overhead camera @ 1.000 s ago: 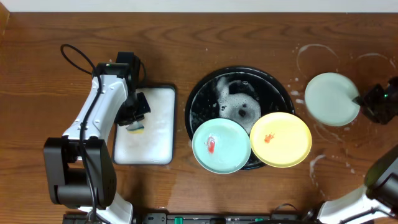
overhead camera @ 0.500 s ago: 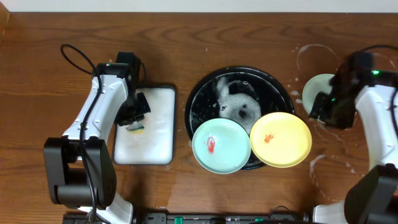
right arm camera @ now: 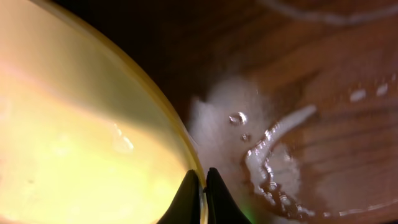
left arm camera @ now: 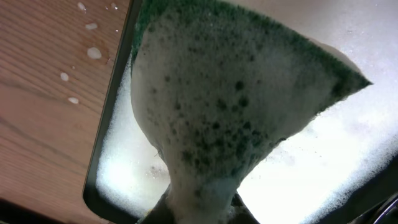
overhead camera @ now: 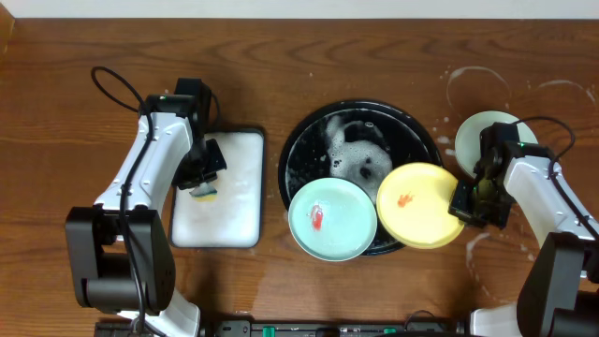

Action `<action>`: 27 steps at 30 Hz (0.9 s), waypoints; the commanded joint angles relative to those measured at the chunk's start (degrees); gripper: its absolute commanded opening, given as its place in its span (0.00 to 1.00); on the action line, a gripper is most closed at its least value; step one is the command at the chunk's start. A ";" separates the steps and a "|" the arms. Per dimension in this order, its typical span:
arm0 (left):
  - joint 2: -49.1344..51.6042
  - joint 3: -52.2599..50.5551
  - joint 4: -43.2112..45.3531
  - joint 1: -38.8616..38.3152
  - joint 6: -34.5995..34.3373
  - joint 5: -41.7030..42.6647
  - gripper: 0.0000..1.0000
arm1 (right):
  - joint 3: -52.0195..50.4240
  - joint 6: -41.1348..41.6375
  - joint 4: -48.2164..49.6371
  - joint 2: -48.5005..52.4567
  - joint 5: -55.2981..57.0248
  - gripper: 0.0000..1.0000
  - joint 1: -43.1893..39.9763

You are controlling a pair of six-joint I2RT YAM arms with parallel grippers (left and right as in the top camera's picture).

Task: Clean dirty plates on tray and stack at the side
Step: 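Move the right gripper back and grip the yellow plate's rim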

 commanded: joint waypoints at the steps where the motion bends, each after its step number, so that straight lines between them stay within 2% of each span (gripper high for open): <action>1: 0.22 0.26 -0.13 0.17 0.35 0.00 0.08 | 2.84 0.22 1.20 -0.76 0.28 0.01 0.39; 4: 0.22 0.26 -0.11 0.17 0.37 0.63 0.08 | 5.33 -2.19 4.02 -1.60 -3.45 0.01 0.50; 9: 0.22 0.26 0.11 0.17 0.37 2.29 0.08 | 6.49 -6.34 15.47 -2.16 -17.38 0.01 0.96; 15: 0.22 0.26 0.09 0.17 1.09 2.32 0.08 | 6.27 -6.27 28.94 3.08 -17.97 0.01 8.66; 21: 0.20 0.26 0.07 0.17 2.38 2.34 0.08 | 6.29 -6.36 35.78 10.71 -13.49 0.01 14.36; 22: 0.20 0.26 0.07 0.17 2.80 2.32 0.08 | 6.29 -6.34 36.41 11.37 -13.49 0.03 14.75; 24: 0.20 0.26 0.02 0.17 3.19 2.34 0.08 | 6.34 -7.43 36.96 11.80 -12.79 0.19 15.13; 27: 0.20 0.26 -0.28 0.17 3.41 2.34 0.08 | 9.29 -9.84 32.59 10.58 -10.25 0.25 14.56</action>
